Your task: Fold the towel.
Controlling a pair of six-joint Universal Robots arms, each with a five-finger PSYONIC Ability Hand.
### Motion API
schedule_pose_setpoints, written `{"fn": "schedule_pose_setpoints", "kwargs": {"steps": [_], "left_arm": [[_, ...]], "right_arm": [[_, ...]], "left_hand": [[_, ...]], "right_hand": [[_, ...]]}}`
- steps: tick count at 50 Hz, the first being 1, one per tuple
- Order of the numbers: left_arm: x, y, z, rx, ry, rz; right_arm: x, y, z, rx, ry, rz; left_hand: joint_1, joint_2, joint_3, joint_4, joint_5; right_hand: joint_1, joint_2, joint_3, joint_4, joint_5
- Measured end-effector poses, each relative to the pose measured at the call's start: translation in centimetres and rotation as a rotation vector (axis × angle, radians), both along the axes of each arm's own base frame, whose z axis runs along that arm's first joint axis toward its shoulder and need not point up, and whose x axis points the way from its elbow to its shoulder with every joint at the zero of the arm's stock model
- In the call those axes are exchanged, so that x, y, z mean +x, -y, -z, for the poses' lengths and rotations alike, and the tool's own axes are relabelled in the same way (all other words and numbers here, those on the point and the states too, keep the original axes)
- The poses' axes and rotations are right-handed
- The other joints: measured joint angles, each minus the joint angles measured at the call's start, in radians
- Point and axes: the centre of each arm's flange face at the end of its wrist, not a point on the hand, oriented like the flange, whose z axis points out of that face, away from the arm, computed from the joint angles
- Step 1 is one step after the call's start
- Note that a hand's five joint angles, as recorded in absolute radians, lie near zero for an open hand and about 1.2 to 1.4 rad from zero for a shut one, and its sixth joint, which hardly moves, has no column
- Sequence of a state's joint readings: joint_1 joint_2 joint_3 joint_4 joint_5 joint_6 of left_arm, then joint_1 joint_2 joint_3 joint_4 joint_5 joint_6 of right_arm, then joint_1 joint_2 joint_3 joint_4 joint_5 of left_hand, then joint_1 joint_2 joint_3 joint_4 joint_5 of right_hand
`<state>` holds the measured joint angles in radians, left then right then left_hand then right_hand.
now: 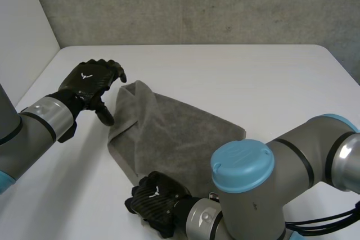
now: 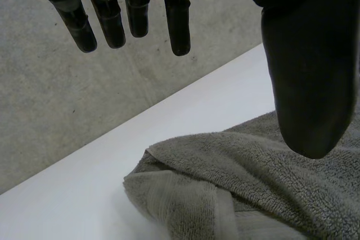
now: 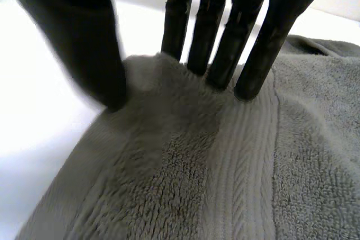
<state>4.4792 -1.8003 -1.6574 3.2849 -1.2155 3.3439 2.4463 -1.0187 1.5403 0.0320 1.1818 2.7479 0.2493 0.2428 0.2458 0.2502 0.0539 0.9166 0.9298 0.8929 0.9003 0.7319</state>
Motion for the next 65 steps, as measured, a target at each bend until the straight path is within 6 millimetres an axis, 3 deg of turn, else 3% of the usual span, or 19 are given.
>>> {"fn": "schedule_pose_setpoints", "kwargs": {"steps": [2,4,10,13,20,26,33,37,41,44,51,56,65], "left_arm": [[0.1,0.0,0.1,0.004,0.001,-0.003],[0.2,0.0,0.2,0.008,0.001,-0.004],[0.2,-0.2,0.4,0.017,0.004,-0.005],[0.2,-0.2,0.5,0.020,0.004,-0.005],[0.2,-0.3,0.6,0.021,0.005,-0.002],[-0.2,-0.8,0.7,0.027,0.006,0.016],[-1.1,-1.8,1.3,0.045,0.013,0.055],[-1.7,-2.4,1.9,0.062,0.020,0.079],[-2.3,-3.2,2.8,0.090,0.030,0.106],[-2.7,-3.6,3.5,0.110,0.037,0.121],[-3.6,-4.3,4.8,0.147,0.053,0.154],[-4.4,-4.2,5.4,0.139,0.056,0.173],[-5.8,-1.6,5.0,0.050,0.029,0.164]], "right_arm": [[0.1,0.2,0.1,-0.007,-0.003,0.010],[0.1,0.5,0.0,-0.015,-0.004,0.024],[-0.5,2.6,-1.6,-0.072,0.010,0.114],[-1.6,4.8,-3.0,-0.109,0.021,0.194],[-6.3,12.1,-6.1,-0.214,-0.001,0.410],[-11.8,18.7,-8.4,-0.335,-0.058,0.602],[-15.2,22.8,-8.4,-0.363,-0.084,0.783],[-15.8,23.6,-7.4,-0.357,-0.094,0.837],[-16.0,23.7,-6.4,-0.343,-0.100,0.870],[-16.0,23.5,-6.2,-0.331,-0.093,0.880],[-15.8,22.1,-6.2,-0.295,-0.067,0.872],[-15.2,19.9,-5.8,-0.256,-0.058,0.807],[-13.0,16.4,-3.9,-0.177,-0.050,0.662]], "left_hand": [[0.000,0.000,0.000,0.000,0.000],[0.000,0.000,0.000,0.000,0.000],[0.000,0.000,0.000,0.000,0.000],[0.000,0.000,0.000,0.000,0.000],[0.000,0.000,0.000,0.000,0.000],[0.000,0.000,0.000,0.000,0.000],[0.000,0.000,0.000,0.000,0.000],[0.000,0.000,0.000,0.000,0.000],[0.000,0.000,0.000,0.000,0.000],[0.000,0.000,0.000,0.000,0.000],[0.000,0.000,0.000,0.000,0.000],[0.000,0.000,0.000,0.000,0.000],[0.000,0.000,0.000,0.000,0.000]], "right_hand": [[0.312,0.293,0.316,0.323,0.311],[0.398,0.333,0.409,0.411,0.408],[0.417,0.333,0.425,0.432,0.418],[0.423,0.333,0.426,0.432,0.422],[0.427,0.333,0.428,0.432,0.427],[0.428,0.333,0.429,0.432,0.427],[0.428,0.333,0.429,0.432,0.427],[0.265,0.278,0.303,0.293,0.287],[-0.270,-0.277,-0.230,-0.235,-0.264],[-0.482,-0.509,-0.458,-0.463,-0.500],[-0.535,-0.545,-0.500,-0.523,-0.557],[-0.539,-0.545,-0.500,-0.523,-0.558],[-0.552,-0.545,-0.504,-0.531,-0.568]]}}
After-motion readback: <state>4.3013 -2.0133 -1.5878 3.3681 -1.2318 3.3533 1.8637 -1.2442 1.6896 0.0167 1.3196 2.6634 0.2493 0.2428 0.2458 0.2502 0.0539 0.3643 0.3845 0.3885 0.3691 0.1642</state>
